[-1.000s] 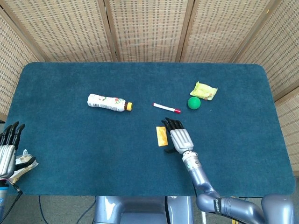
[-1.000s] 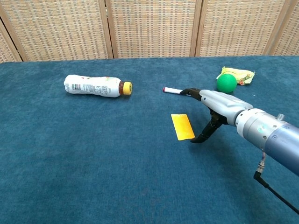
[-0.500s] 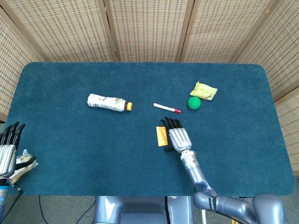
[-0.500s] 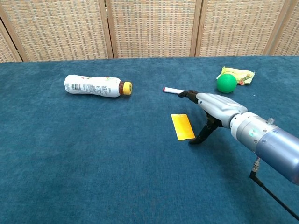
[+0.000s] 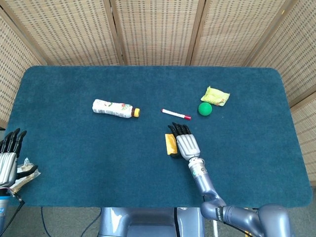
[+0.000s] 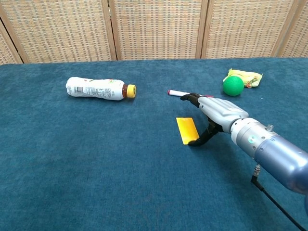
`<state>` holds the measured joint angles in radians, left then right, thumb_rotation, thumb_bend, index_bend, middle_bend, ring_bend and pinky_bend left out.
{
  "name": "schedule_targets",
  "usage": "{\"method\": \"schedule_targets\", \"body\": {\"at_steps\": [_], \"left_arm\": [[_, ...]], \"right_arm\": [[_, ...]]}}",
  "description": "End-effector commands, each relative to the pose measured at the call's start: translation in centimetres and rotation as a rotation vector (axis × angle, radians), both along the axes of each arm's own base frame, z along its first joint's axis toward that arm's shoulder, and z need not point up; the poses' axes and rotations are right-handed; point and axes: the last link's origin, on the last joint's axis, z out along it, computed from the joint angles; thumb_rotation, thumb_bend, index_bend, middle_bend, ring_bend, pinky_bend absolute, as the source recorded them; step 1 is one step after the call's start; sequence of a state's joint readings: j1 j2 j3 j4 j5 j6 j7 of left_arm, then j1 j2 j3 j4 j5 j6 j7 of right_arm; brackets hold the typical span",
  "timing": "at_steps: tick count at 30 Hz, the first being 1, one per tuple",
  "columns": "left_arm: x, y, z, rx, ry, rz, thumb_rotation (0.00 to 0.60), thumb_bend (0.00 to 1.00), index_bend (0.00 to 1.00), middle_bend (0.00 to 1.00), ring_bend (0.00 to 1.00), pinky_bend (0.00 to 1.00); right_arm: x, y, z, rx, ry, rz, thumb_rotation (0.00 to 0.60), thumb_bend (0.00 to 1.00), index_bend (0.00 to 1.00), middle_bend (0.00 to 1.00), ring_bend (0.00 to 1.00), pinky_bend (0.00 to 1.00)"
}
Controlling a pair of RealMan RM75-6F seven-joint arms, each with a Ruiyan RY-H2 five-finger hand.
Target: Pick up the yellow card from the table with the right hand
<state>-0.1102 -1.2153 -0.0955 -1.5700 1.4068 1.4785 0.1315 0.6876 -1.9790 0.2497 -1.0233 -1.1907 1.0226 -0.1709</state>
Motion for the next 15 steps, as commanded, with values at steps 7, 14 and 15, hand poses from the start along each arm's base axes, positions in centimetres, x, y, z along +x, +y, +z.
{"method": "schedule_targets", "body": {"at_steps": [7,14,15], "left_arm": [[0.0,0.0,0.0,0.000,-0.002,-0.003,0.600,0.07,0.00,0.00,0.00,0.11],[0.1,-0.1,0.0,0.004,-0.005,-0.005,0.600,0.07,0.00,0.00,0.00,0.11],[0.1,-0.1,0.0,0.004,-0.004,-0.005,0.600,0.07,0.00,0.00,0.00,0.11]], "right_arm": [[0.9,-0.5,0.5,-0.075,-0.031,0.062,0.600,0.55,0.08,0.00,0.00,0.00],[1.8,-0.3,2.1,-0.118,-0.075,0.100,0.600,0.56,0.08,0.00,0.00,0.00],[1.8,-0.2,2.3,-0.121,-0.078,0.102,0.600,0.56,0.08,0.00,0.00,0.00]]}}
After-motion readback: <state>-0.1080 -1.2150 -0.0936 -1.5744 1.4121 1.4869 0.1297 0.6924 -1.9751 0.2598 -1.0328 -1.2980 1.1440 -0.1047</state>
